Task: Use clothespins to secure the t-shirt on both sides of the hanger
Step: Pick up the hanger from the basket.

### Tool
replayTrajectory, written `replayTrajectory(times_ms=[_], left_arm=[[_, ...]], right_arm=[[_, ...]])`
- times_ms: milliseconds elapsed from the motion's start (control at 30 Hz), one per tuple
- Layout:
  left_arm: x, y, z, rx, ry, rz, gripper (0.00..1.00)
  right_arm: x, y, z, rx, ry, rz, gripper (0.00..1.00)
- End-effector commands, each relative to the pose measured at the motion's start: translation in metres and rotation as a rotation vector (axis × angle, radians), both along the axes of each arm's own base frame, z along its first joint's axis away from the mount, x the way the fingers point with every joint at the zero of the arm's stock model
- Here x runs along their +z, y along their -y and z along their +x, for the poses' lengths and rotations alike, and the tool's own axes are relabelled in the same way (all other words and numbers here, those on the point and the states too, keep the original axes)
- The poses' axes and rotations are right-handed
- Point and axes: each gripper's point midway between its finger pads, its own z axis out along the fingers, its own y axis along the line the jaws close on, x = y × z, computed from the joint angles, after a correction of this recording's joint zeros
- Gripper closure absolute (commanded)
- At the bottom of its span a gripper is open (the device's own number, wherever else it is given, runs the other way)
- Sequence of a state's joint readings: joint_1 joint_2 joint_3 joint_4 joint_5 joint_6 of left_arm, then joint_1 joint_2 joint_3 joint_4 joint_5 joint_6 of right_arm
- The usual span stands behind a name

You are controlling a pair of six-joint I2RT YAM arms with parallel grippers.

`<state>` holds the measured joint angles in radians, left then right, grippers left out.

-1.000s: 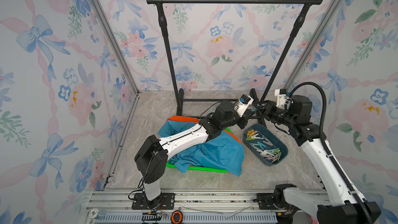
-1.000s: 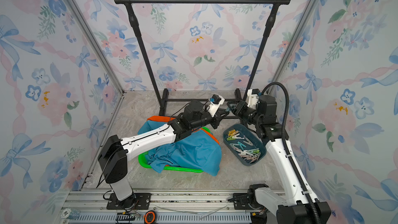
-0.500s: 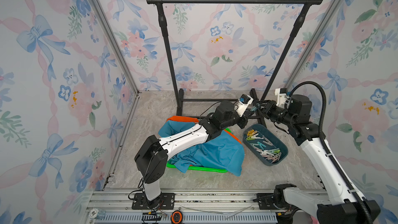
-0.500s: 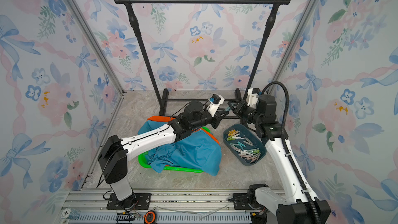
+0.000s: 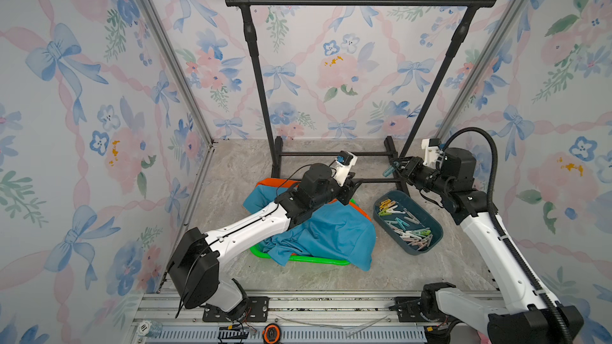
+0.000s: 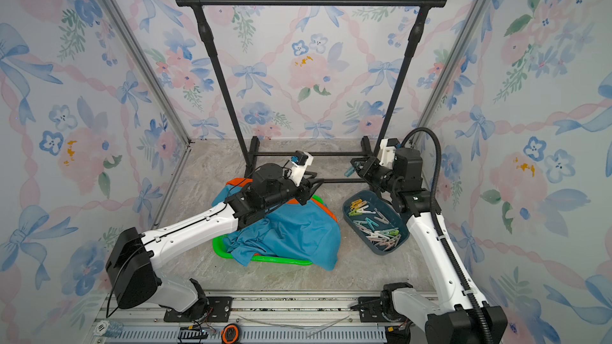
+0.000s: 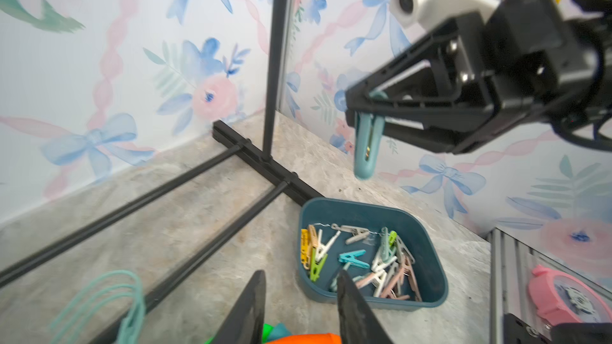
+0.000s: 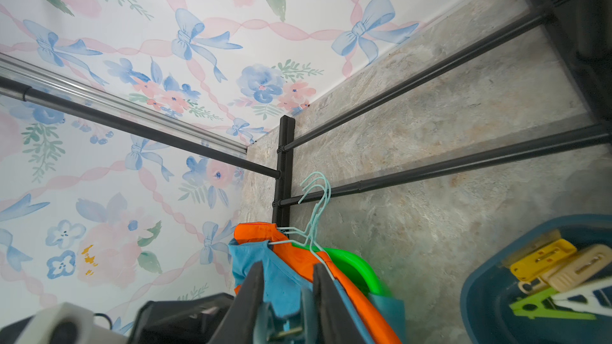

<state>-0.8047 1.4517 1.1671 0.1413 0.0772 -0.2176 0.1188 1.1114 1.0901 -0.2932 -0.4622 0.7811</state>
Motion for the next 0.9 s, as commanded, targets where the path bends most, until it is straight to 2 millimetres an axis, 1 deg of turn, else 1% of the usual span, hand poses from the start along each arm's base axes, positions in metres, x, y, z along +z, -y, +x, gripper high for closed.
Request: replayTrajectory(times_ms=[0,67,167,233,300,467,533,633,700,867], left_arm=[[-0.033,-0.032,0.02,0.11,-0.125,0.096,0.68],[-0.05,-0.044,0.036,0.165,-0.169,0.151,0.71],[-0.077,-0.055,0.057,0.253,-0.217,0.275,0.78],[-0.093,-0.054,0.069,0.263,-0.26,0.315,0.8],[-0.105,-0.053,0.077,0.262,-0.297,0.319,0.8],[-0.124,-0.046,0.098,0.263,-0.34,0.351,0.73],[-0.132,-0.044,0.107,0.265,-0.354,0.367,0.73],[-0.141,-0.041,0.118,0.268,-0.371,0.374,0.77],[-0.147,-0.036,0.122,0.26,-0.379,0.382,0.77],[-0.164,-0.029,0.13,0.249,-0.407,0.41,0.74]], right_arm=[[-0.009,0.0,0.001,0.003,0.013,-0.031,0.74],[-0.013,-0.001,0.001,0.006,0.009,-0.043,0.74],[-0.019,-0.002,-0.001,0.008,0.004,-0.063,0.74],[-0.023,-0.001,-0.003,0.009,0.002,-0.073,0.74],[-0.026,-0.001,-0.004,0.011,0.0,-0.084,0.74],[-0.037,-0.001,-0.006,0.017,-0.012,-0.09,0.74],[-0.044,-0.002,-0.006,0.021,-0.021,-0.091,0.74],[-0.05,-0.003,-0.007,0.026,-0.031,-0.092,0.73],[-0.053,-0.003,-0.007,0.028,-0.034,-0.096,0.73],[-0.058,-0.003,-0.008,0.034,-0.041,-0.101,0.73]])
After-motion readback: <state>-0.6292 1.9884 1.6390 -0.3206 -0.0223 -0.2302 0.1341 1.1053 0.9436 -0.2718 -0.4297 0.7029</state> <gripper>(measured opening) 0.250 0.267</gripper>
